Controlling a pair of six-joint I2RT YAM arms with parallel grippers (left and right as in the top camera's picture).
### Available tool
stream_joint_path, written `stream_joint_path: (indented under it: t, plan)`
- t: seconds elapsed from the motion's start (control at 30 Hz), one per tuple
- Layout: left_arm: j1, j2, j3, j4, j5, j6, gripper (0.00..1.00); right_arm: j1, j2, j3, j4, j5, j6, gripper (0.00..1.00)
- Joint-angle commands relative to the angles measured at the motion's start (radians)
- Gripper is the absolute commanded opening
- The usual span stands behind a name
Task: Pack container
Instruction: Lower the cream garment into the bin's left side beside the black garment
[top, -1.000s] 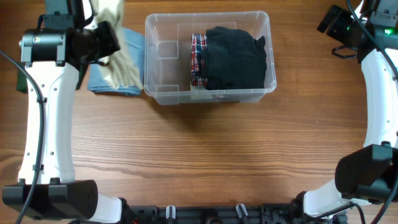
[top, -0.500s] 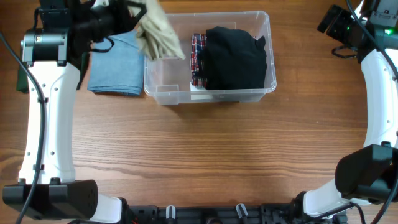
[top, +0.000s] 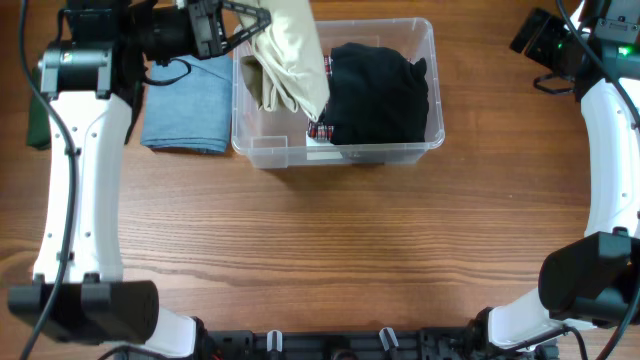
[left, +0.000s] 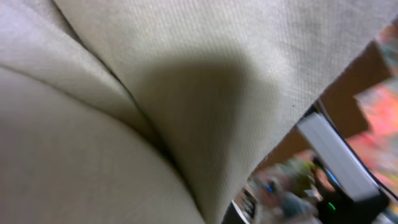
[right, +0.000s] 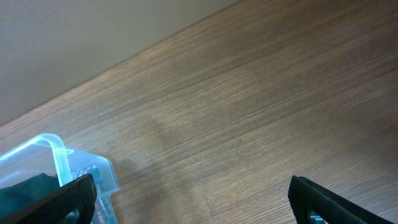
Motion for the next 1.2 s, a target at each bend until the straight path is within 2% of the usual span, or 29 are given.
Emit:
stream_joint_path:
  t: [0.0, 0.43, 1.17]
  plan:
    - [0.000, 0.076, 0.038, 0.011, 0.217, 0.107, 0.04, 0.003, 0.013, -0.009, 0.002, -0.007, 0.014, 1.00]
    - [0.002, 0.205, 0.038, 0.010, 0.214, 0.200, 0.04, 0.003, 0.013, -0.009, 0.002, -0.007, 0.014, 1.00]
    - [0.000, 0.478, 0.038, 0.010, 0.161, 0.229, 0.04, 0.003, 0.013, -0.009, 0.002, -0.007, 0.014, 1.00]
